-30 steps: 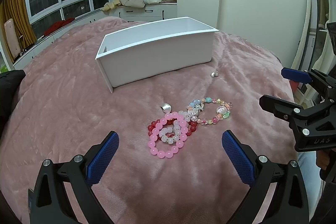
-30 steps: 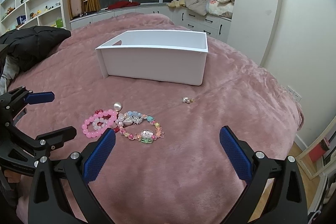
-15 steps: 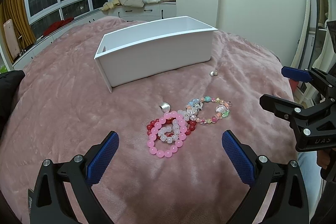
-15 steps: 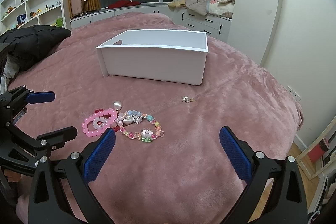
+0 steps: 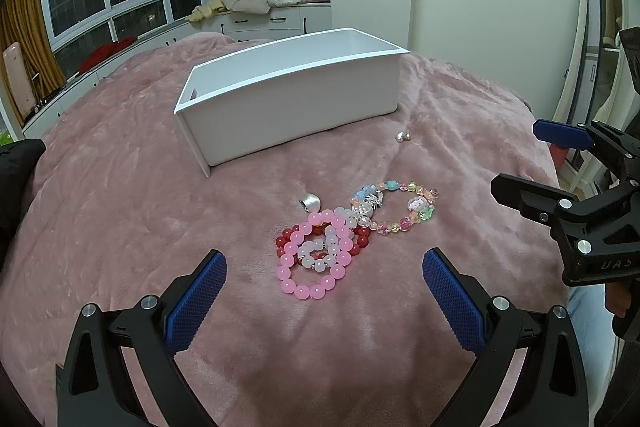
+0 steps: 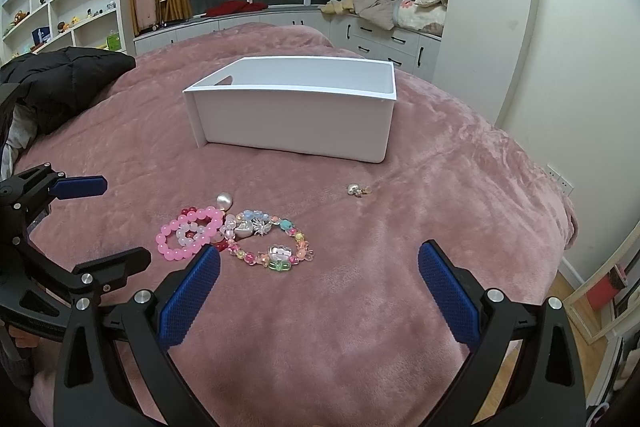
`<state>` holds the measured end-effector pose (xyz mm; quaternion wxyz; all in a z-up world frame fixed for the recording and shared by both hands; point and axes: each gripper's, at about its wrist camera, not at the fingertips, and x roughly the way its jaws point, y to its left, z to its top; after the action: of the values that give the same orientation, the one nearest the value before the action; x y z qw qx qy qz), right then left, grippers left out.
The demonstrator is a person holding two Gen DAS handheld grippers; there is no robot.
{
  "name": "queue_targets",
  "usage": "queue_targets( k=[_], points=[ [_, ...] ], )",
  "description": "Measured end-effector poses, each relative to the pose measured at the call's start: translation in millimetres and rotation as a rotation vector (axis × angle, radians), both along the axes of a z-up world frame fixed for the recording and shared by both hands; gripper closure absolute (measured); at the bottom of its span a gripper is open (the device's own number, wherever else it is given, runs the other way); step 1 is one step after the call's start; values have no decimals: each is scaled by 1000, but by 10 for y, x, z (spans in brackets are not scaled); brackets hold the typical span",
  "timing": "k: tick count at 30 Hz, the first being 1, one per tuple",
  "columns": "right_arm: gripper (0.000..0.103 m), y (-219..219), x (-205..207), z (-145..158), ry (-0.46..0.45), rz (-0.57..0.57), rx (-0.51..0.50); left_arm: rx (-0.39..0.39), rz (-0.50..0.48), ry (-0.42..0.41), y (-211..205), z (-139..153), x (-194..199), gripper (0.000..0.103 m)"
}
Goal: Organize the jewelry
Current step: 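Grasp the pink bead bracelet with the left tool while the right tool grasps the colorful charm bracelet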
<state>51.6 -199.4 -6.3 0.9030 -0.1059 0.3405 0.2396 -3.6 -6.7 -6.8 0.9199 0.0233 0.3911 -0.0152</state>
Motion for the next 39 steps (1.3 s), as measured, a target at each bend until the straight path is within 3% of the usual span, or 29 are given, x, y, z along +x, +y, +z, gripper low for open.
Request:
queue_targets(
  k=[14,21,25,29,31,39],
  points=[
    [5,5,142,-181,28,19,37,-18,-18,23,-25,-121,139,4],
    [5,57,230,-409,65,56,48,-97,-3,35,167,-306,306,4],
    [5,99,299,-522,88,90,83,-99,-31,35,168,-431,384,4],
    [5,186,385,-626,110,117,102,-118,-38,53,209,-534,457,10],
    [5,243,402,-671,111,131,87,-135,-40,70,241,-580,495,19],
    [19,404,562,-850,167,145,51,-118,-25,148,260,-723,569,40]
  ],
)
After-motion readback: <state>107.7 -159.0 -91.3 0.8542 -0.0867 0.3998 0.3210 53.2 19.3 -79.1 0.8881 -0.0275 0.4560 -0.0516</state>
